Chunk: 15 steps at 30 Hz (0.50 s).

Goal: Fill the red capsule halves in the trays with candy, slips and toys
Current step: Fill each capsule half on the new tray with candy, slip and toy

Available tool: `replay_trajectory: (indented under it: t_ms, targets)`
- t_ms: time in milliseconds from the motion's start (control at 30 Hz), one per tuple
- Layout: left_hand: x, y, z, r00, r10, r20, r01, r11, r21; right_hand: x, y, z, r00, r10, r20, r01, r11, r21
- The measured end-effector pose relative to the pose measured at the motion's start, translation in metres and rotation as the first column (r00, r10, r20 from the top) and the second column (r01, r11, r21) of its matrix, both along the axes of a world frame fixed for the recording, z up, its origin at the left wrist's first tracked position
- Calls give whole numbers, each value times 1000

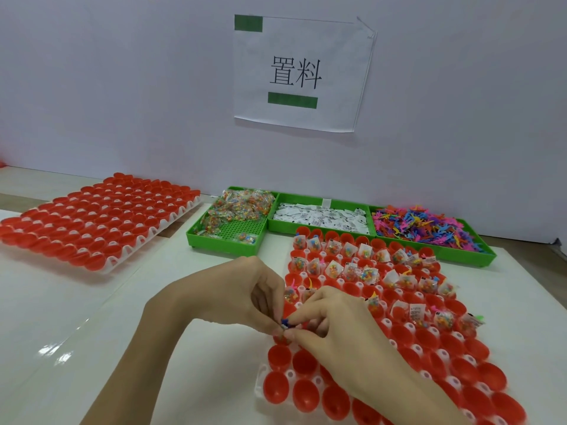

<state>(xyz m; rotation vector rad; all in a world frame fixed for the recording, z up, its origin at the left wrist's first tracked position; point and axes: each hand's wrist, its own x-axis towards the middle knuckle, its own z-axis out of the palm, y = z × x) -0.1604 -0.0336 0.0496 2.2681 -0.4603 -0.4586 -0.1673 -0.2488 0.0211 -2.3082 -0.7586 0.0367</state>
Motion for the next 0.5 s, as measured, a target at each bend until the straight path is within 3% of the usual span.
replay_trajectory:
  t_ms: [500]
  targets:
    - [3,-3,-3,998,-12,56,11,1000,15,8,3,4,995,51,88,-38,988,-152]
